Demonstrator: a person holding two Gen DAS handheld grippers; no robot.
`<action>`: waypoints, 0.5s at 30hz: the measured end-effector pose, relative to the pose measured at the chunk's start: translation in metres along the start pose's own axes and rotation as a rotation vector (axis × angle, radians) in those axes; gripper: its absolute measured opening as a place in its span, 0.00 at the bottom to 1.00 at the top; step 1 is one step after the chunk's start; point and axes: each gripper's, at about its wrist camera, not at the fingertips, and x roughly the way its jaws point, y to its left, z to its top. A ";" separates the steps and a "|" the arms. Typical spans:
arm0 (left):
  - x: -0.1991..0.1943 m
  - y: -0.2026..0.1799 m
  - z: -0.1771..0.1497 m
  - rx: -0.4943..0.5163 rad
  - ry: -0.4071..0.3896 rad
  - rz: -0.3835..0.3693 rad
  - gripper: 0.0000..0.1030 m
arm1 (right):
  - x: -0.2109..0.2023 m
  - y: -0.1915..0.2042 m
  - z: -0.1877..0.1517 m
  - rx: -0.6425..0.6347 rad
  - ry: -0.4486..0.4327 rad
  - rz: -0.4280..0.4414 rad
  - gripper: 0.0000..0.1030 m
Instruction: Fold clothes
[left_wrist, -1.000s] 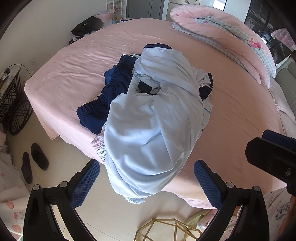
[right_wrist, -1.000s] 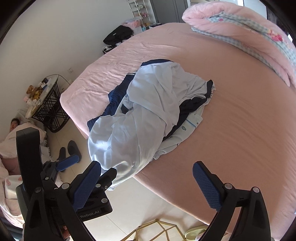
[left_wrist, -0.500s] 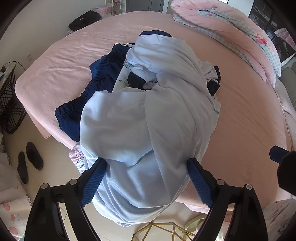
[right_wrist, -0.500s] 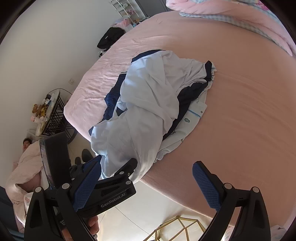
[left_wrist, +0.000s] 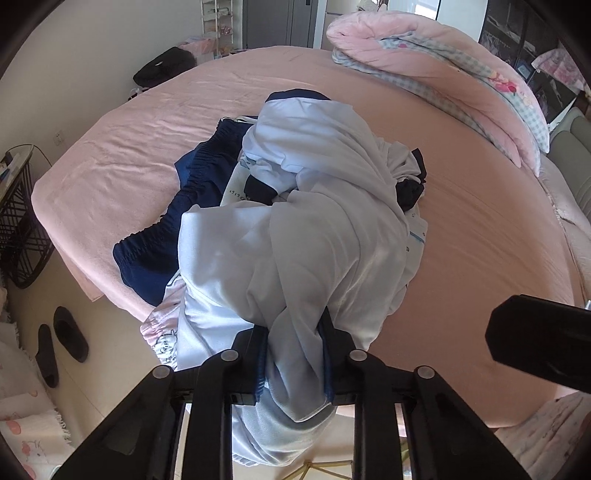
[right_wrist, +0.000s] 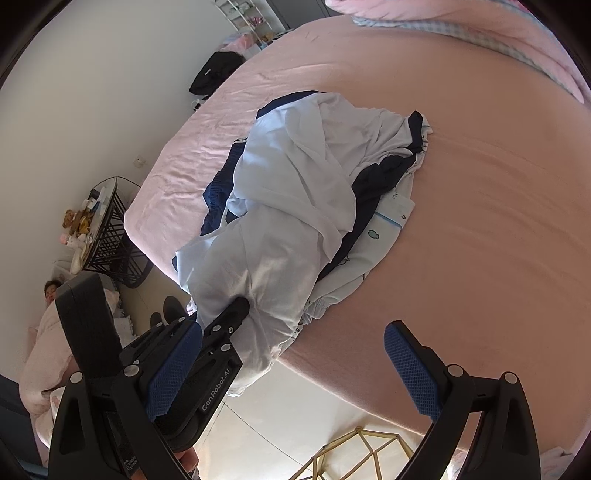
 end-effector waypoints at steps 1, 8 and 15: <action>-0.003 0.001 0.000 -0.008 -0.004 -0.013 0.18 | 0.000 0.001 0.000 -0.001 -0.001 0.002 0.96; -0.016 -0.001 -0.002 -0.034 -0.018 -0.091 0.17 | 0.002 0.008 0.007 0.007 -0.009 0.023 0.96; -0.018 0.007 -0.004 -0.085 -0.017 -0.149 0.16 | 0.008 0.009 0.016 0.045 0.009 0.081 0.96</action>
